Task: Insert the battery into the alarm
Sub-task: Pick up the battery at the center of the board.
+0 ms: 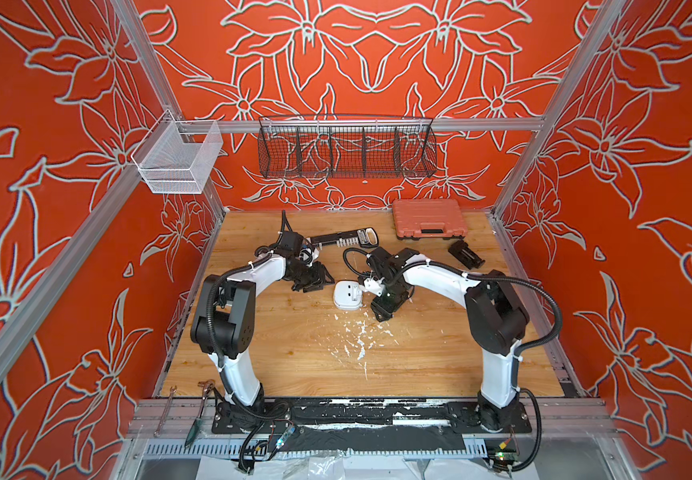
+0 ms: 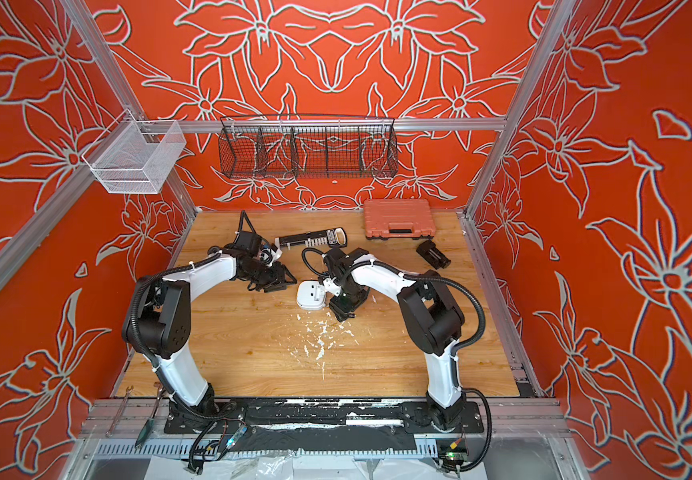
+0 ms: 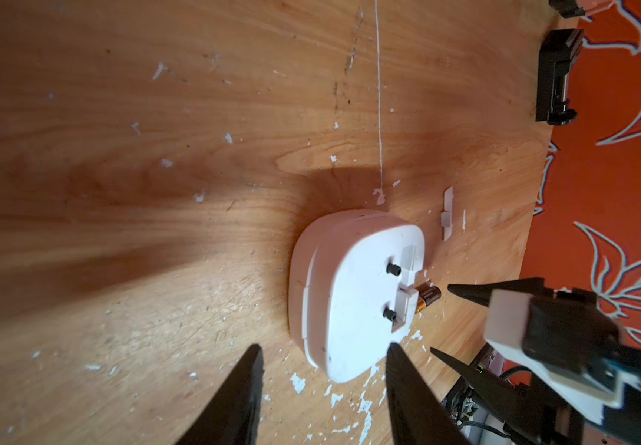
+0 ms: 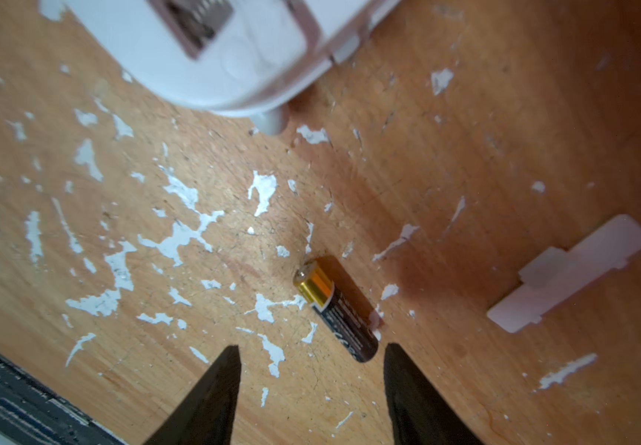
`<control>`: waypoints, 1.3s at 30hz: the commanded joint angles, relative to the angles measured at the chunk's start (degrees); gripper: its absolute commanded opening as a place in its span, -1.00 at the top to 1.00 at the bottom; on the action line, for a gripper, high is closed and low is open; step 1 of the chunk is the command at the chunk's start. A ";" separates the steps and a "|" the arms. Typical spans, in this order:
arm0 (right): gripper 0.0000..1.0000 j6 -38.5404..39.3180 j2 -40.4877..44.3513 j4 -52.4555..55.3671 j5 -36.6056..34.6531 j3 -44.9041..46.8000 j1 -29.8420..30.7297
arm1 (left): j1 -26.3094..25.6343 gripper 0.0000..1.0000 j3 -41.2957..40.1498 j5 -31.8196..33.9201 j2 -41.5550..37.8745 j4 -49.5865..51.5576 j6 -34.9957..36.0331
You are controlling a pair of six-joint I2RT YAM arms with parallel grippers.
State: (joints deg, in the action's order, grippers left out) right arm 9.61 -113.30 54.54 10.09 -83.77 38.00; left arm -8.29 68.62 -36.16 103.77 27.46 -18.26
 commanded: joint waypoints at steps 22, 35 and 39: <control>0.32 0.29 -2.99 -6.64 -6.19 1.95 2.36 | 0.55 0.00 -1.21 1.62 -2.58 0.31 -0.20; 0.76 -5.86 1.51 -10.47 -7.92 6.72 2.78 | 0.70 0.00 -1.65 1.23 -3.29 0.31 -0.18; 0.78 -9.94 4.68 -12.00 -7.25 7.85 2.71 | 0.57 0.00 -2.16 1.18 -3.98 0.49 -0.08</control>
State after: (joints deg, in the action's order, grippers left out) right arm 3.64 -111.70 43.44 2.81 -77.03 40.29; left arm -7.97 67.31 -34.74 102.08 27.35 -18.48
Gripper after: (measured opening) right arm 0.170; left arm 0.501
